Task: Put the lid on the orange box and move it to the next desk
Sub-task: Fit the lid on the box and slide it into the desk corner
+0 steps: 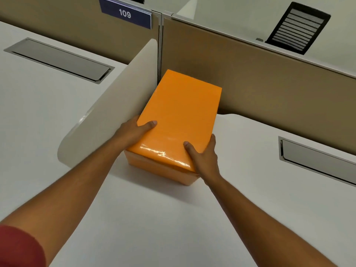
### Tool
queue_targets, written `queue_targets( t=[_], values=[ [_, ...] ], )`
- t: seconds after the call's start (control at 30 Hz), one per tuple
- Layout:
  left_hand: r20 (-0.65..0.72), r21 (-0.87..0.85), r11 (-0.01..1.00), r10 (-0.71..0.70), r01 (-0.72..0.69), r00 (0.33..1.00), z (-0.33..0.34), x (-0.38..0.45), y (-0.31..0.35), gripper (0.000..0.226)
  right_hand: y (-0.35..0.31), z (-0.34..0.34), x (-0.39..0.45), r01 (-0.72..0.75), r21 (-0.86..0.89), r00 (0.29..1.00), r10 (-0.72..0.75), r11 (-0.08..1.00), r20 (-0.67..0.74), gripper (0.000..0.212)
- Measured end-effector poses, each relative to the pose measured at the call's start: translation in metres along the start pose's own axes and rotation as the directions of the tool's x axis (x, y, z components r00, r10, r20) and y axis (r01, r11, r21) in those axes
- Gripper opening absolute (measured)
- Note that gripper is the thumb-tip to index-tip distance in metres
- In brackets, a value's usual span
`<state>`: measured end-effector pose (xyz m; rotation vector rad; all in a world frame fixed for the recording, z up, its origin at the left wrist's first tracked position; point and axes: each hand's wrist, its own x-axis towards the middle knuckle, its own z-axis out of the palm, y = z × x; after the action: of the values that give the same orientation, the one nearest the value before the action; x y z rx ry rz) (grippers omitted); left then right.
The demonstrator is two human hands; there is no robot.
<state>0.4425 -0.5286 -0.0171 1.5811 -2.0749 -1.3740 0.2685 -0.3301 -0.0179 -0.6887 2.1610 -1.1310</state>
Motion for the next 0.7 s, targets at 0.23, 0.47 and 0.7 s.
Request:
queue_targets(
  t=[0.23,0.47,0.7],
  values=[
    [-0.236,0.611,0.723,0.556,-0.323,0.797,0.018,-0.006,0.022,0.072,-0.013,0.007,0.014,0.115,-0.414,0.978,-0.176,0.903,-0.114,0.104],
    [0.006,0.707,0.6,0.523,-0.374,0.852,0.057,-0.008,0.014,0.075,-0.015,0.027,0.006,0.293,-0.698,0.94,-0.329,0.654,0.086,0.079],
    [-0.007,0.713,0.609,0.502,-0.348,0.865,0.05,0.01,0.027,0.075,-0.025,0.033,0.03,0.287,-0.737,0.939,-0.331,0.612,0.09,0.079]
  ],
)
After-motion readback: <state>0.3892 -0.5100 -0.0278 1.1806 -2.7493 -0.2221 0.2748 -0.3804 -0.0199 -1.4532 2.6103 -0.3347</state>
